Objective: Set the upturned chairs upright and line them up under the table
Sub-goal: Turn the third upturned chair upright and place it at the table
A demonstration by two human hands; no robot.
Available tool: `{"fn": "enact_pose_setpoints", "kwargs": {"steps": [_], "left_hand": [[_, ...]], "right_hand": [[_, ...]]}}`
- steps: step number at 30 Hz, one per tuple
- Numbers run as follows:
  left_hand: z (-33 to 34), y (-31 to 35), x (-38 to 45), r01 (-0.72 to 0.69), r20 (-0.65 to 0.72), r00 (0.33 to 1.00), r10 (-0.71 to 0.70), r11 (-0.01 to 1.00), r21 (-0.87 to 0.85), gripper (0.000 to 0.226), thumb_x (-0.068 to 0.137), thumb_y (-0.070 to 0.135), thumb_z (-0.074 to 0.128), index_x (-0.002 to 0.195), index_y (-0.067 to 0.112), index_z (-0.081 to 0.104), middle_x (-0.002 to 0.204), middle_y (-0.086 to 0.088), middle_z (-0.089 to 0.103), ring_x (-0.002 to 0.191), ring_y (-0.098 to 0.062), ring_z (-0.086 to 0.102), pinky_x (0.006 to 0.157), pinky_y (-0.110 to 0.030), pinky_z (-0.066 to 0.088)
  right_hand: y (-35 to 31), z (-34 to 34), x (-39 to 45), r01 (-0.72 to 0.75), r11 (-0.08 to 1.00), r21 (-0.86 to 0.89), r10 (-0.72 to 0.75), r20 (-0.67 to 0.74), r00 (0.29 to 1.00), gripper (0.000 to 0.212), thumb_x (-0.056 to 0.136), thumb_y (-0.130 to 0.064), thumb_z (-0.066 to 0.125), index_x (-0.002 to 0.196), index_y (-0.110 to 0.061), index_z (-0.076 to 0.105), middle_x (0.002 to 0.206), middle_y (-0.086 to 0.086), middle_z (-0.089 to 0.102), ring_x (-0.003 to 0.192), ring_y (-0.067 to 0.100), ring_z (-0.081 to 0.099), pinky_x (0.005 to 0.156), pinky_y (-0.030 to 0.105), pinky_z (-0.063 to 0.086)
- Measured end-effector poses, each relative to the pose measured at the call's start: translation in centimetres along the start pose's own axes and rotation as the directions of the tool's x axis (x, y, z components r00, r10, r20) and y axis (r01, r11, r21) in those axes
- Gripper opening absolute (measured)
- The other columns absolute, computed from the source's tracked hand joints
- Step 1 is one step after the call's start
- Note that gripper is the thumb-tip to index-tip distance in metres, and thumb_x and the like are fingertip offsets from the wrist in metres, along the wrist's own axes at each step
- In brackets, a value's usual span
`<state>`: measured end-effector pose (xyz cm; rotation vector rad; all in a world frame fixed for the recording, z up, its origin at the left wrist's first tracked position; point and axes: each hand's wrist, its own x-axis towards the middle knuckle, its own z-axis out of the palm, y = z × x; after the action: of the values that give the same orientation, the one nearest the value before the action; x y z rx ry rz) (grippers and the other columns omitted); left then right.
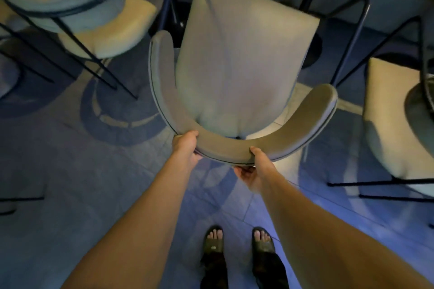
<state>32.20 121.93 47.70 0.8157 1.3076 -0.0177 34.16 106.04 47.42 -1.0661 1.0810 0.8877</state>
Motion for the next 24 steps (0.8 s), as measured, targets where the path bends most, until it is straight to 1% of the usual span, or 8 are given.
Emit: {"fn": "enact_pose_setpoints", "kwargs": {"steps": [3,7,10,15,17,19,20,24], "left_hand": [[2.3,3.1,-0.7,-0.05,-0.002,0.999,0.05,0.991,0.125,0.037,0.096,0.005,0.05,0.133,0.007,0.05,0.124,-0.013,0.061,0.069,-0.025,0.059,0.066,-0.047,0.047],[5.9,6.7,-0.3,-0.05,0.028,0.999,0.043,0.95,0.309,0.039,0.095,0.008,0.047,0.134,0.008,0.05,0.131,-0.014,0.06,0.107,-0.032,0.063,0.067,-0.052,0.046],[8.1,8.1,-1.0,-0.054,0.049,0.998,0.038,0.918,0.394,0.041,0.095,0.009,0.047,0.136,0.01,0.046,0.131,-0.014,0.059,0.098,-0.03,0.061,0.069,-0.049,0.047],[12.6,9.9,-2.3,-0.114,0.119,0.991,0.065,0.875,0.471,0.038,0.098,0.01,0.046,0.136,0.006,0.047,0.123,-0.013,0.059,0.091,-0.029,0.058,0.065,-0.052,0.049],[14.9,10.4,-2.6,-0.141,0.165,0.984,0.064,0.847,0.512,0.038,0.1,0.011,0.043,0.137,0.004,0.049,0.121,-0.013,0.06,0.101,-0.03,0.061,0.072,-0.053,0.05],[16.6,10.7,-2.9,-0.129,0.188,0.982,0.03,0.832,0.539,0.036,0.103,0.012,0.039,0.137,0.003,0.046,0.132,-0.012,0.057,0.117,-0.03,0.057,0.081,-0.051,0.049],[17.1,10.9,-3.0,-0.121,0.193,0.981,0.017,0.832,0.541,0.035,0.104,0.012,0.038,0.137,0.003,0.046,0.135,-0.011,0.055,0.121,-0.029,0.055,0.083,-0.05,0.049],[17.5,11.9,-2.4,-0.11,0.191,0.982,0.006,0.834,0.541,0.039,0.103,0.009,0.043,0.142,0.006,0.04,0.146,-0.009,0.043,0.131,-0.031,0.044,0.094,-0.05,0.046]], "right_hand": [[-1.5,1.2,-2.4,0.039,0.999,0.034,-0.039,-0.002,0.999,0.046,0.098,-0.029,0.052,0.134,-0.002,0.049,0.087,0.015,0.061,0.068,0.025,0.059,0.03,0.027,0.049],[-4.2,2.4,-4.5,0.063,0.992,0.11,-0.063,-0.002,0.998,0.044,0.099,-0.028,0.048,0.135,-0.002,0.05,0.098,0.016,0.063,0.065,0.025,0.058,0.027,0.027,0.047],[-5.5,2.8,-4.8,0.05,0.989,0.136,-0.047,-0.025,0.999,0.045,0.1,-0.029,0.048,0.135,-0.003,0.051,0.112,0.017,0.065,0.067,0.027,0.061,0.029,0.029,0.049],[-9.2,2.8,-4.7,0.051,0.98,0.19,-0.038,-0.069,0.997,0.044,0.101,-0.03,0.047,0.137,-0.005,0.05,0.13,0.015,0.062,0.113,0.032,0.064,0.048,0.037,0.058],[-11.1,2.5,-4.2,0.042,0.979,0.201,-0.025,-0.087,0.996,0.045,0.1,-0.032,0.049,0.136,-0.005,0.05,0.126,0.015,0.064,0.096,0.033,0.069,0.047,0.039,0.057],[-12.6,2.3,-3.9,0.038,0.982,0.186,-0.021,-0.089,0.996,0.046,0.099,-0.033,0.05,0.135,-0.004,0.051,0.121,0.016,0.066,0.072,0.032,0.066,0.037,0.041,0.052],[-13.2,2.3,-3.8,0.033,0.984,0.176,-0.018,-0.086,0.996,0.047,0.099,-0.034,0.049,0.135,-0.003,0.05,0.121,0.017,0.066,0.07,0.032,0.066,0.034,0.04,0.051],[-15.1,3.4,-3.6,0.05,0.993,0.108,-0.041,-0.086,0.995,0.047,0.1,-0.033,0.047,0.135,-0.001,0.047,0.122,0.019,0.065,0.105,0.035,0.067,0.034,0.036,0.052]]}}
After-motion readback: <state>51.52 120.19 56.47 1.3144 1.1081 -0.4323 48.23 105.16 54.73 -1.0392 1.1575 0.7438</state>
